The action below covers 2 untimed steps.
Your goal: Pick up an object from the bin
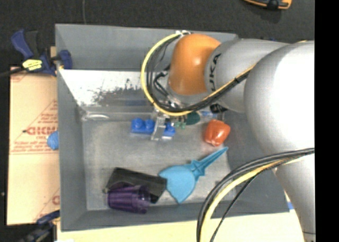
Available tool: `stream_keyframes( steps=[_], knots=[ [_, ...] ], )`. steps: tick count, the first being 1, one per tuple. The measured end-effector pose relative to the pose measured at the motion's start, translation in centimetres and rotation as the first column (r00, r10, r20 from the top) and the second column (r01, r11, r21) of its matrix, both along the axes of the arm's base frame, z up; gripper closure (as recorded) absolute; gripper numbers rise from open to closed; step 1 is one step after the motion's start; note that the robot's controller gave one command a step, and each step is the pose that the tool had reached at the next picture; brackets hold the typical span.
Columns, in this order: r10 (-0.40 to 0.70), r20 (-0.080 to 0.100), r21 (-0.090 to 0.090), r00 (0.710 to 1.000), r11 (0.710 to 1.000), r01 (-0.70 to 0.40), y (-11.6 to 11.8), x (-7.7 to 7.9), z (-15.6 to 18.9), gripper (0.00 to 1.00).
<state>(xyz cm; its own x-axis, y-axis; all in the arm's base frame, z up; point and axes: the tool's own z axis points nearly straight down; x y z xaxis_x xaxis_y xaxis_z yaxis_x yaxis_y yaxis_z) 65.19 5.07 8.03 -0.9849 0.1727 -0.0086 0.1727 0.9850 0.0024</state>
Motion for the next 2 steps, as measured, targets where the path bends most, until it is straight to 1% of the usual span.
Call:
stream_keyframes(
  steps=[1, 2],
  knots=[
    [-0.001, -0.01, 0.0, 1.0, 1.0, 0.001, 0.0, -0.3, 2.7, 1.0],
    [0.0, -0.006, 0.001, 1.0, 1.0, 0.0, 0.0, -0.1, 8.5, 1.0]
  ],
)
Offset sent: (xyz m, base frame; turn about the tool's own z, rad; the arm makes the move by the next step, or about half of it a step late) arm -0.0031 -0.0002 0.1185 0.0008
